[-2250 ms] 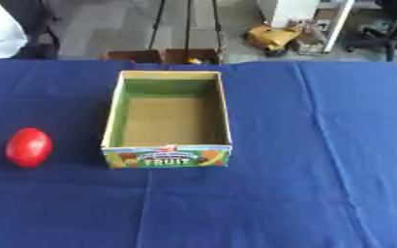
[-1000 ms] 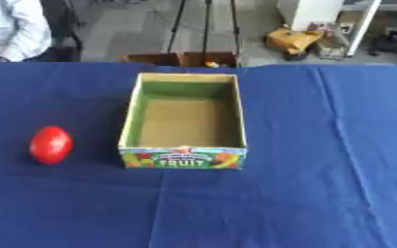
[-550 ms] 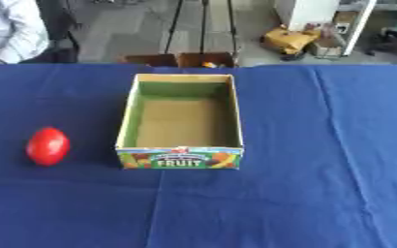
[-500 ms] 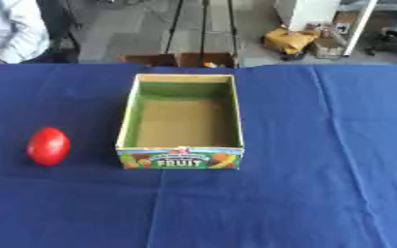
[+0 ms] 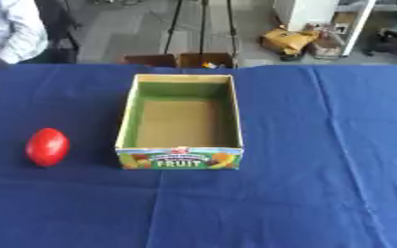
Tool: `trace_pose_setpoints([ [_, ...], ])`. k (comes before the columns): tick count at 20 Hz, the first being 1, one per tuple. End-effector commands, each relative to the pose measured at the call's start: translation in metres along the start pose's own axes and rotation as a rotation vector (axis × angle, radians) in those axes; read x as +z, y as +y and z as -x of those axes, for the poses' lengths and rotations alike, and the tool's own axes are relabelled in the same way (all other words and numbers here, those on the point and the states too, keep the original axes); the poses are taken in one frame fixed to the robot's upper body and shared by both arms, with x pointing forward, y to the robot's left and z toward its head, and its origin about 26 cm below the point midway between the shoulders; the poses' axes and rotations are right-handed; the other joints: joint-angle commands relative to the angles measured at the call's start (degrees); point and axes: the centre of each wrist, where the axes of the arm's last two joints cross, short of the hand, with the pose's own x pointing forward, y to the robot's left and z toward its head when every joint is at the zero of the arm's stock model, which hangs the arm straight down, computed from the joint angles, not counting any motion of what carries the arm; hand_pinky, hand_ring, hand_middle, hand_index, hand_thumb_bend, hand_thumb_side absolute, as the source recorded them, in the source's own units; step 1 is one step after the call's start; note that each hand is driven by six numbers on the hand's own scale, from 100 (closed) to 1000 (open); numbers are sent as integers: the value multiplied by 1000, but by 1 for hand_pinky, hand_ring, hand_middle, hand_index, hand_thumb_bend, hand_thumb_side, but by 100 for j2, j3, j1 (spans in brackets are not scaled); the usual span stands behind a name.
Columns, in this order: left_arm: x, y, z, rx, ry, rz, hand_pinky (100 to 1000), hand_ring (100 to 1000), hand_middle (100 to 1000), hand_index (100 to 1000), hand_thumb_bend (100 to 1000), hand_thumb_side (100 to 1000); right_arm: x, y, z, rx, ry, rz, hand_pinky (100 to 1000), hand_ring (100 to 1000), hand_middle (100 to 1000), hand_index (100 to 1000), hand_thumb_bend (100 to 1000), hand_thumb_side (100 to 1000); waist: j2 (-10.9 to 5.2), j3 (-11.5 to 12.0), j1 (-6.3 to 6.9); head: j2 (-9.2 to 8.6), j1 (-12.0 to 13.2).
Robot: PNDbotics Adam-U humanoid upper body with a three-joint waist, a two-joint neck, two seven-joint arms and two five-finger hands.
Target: Pick up objects on the table and place them in the box.
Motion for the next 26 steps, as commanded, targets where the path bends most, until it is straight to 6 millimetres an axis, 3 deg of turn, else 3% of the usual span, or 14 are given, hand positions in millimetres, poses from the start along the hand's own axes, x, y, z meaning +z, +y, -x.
trace_pose_setpoints([
  [1,11,9,17,-39,68,30,739,873,932,1000,100,1000,-10,0,-3,-38,-72,23,634,735,567,758,100,798,-98,1,26,-13,32],
  [3,7,5,21,-37,73,58,787,901,955,1000,100,1000,-9,0,-3,-38,-68,21,633,736,565,757,100,797,-105,9,35,-7,38],
  [8,-5,-2,25,-43,63,84,858,940,981,1000,423,1000,-8,0,-3,-36,-61,18,632,736,562,755,100,793,-118,18,48,10,50],
  [9,-8,-4,25,-45,59,94,870,947,986,1000,444,1000,-8,0,-3,-36,-60,18,631,736,561,754,100,792,-118,17,52,9,51],
  [12,-15,-13,26,-33,44,137,910,972,997,1000,461,1000,-8,0,-3,-34,-56,18,631,736,559,753,100,789,-121,19,62,13,48],
  [16,-23,-31,30,33,21,222,922,985,1000,1000,333,1000,-7,0,-3,-33,-52,20,630,737,556,751,100,780,-122,26,75,11,9],
  [21,-30,-44,29,136,1,285,908,973,1000,1000,366,1000,-7,0,-3,-29,-45,21,630,739,551,750,100,775,-118,53,91,23,-47],
  [26,-39,-56,22,181,-6,305,873,945,981,1000,340,1000,-7,1,-3,-30,-39,21,630,739,547,748,100,772,-93,47,94,-12,-88],
])
